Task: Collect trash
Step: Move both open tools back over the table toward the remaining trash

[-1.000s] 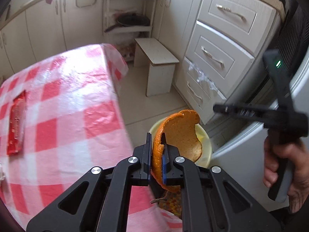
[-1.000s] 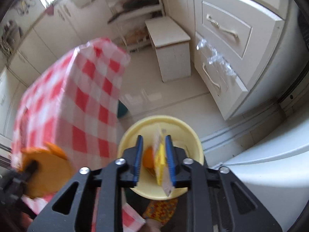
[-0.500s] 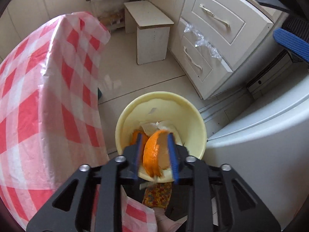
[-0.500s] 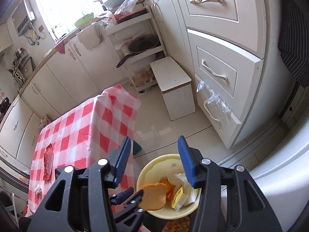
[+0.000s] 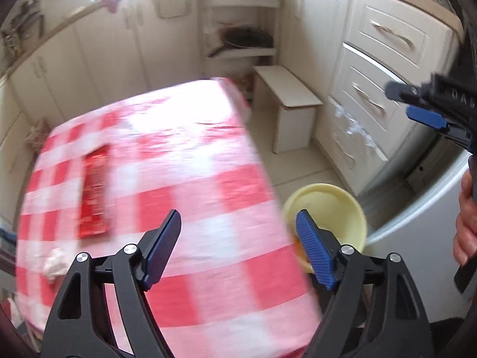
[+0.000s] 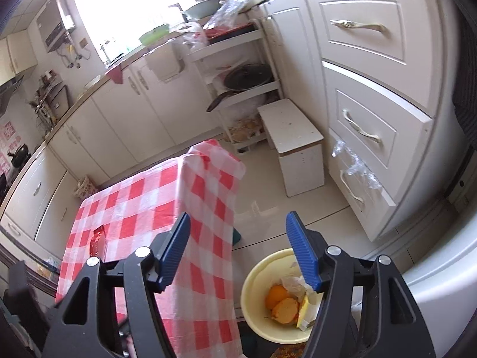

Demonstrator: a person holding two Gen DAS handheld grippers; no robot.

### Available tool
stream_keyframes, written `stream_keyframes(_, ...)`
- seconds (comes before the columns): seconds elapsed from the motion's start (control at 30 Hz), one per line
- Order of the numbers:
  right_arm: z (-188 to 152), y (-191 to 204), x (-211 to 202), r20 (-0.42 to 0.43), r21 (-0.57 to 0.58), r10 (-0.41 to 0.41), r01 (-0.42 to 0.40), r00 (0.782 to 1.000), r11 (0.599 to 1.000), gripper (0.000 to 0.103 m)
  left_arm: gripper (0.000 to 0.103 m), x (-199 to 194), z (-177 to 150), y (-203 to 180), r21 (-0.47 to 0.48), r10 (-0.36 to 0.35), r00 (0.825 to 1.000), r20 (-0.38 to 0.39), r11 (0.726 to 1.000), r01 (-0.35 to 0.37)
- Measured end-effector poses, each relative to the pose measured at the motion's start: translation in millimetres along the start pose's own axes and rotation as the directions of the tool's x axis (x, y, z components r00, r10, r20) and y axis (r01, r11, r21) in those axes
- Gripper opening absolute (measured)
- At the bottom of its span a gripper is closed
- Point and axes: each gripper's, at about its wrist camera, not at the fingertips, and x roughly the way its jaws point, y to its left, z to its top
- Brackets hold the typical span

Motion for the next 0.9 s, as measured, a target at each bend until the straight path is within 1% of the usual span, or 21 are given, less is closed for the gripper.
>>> stream_keyframes(0.07,-2.8,17.0,3.9,-0.009,-0.028,0.011,-0.011,1.0,1.0,0.065,0.08,-11.8,-3.2,36.8,-0.037,0.044,0.999,0.005,0.998,-0.044)
stream_keyframes(0.1,-4.2,27.1,6.4,-0.015,-0.044,0.017,-0.017,1.0,0.999,0.066,0.08,-18.6,-6.4,62.3,-0.065,0.076,0.997,0.006,0.995,-0.075)
stream_keyframes(0.17,-8.6,46.0,10.9,-0.028,-0.076,0.027,-0.029,0.999,0.997,0.067,0.081,-26.0,-11.7,104.5,-0.109,0.115,0.993,-0.002,0.987,-0.114)
stream_keyframes(0.27,-15.0,77.7,19.8,-0.048,-0.134,0.043,-0.05,0.998,0.99,0.069,0.081,-35.8,-23.5,157.8,-0.163,0.148,0.989,-0.008,0.976,-0.148)
stream_keyframes(0.37,-22.6,106.0,28.9,-0.075,-0.176,0.069,-0.082,0.995,0.981,0.07,0.081,-43.3,-41.3,197.4,-0.198,0.158,0.987,-0.005,0.968,-0.156)
stream_keyframes(0.47,-28.9,133.8,37.9,-0.095,-0.217,0.084,-0.103,0.992,0.971,0.071,0.081,-47.3,-56.4,217.0,-0.234,0.161,0.987,0.0,0.96,-0.156)
stream_keyframes(0.53,-33.4,151.7,44.0,-0.105,-0.242,0.089,-0.112,0.991,0.964,0.071,0.081,-48.6,-59.8,226.1,-0.24,0.171,0.985,0.001,0.956,-0.166)
stream_keyframes(0.67,-43.9,182.5,54.7,-0.136,-0.277,0.111,-0.146,0.984,0.95,0.072,0.081,-52.3,-64.0,228.1,-0.207,0.227,0.974,0.011,0.953,-0.22)
stream_keyframes(0.8,-57.0,210.1,63.8,-0.159,-0.334,0.11,-0.158,0.981,0.929,0.073,0.081,-61.7,-66.0,235.1,-0.2,0.251,0.967,0.032,0.95,-0.24)
stream_keyframes(0.9,-62.3,222.3,70.7,-0.174,-0.359,0.106,-0.163,0.979,0.919,0.073,0.081,-65.2,-67.5,238.5,-0.192,0.269,0.962,0.039,0.947,-0.257)
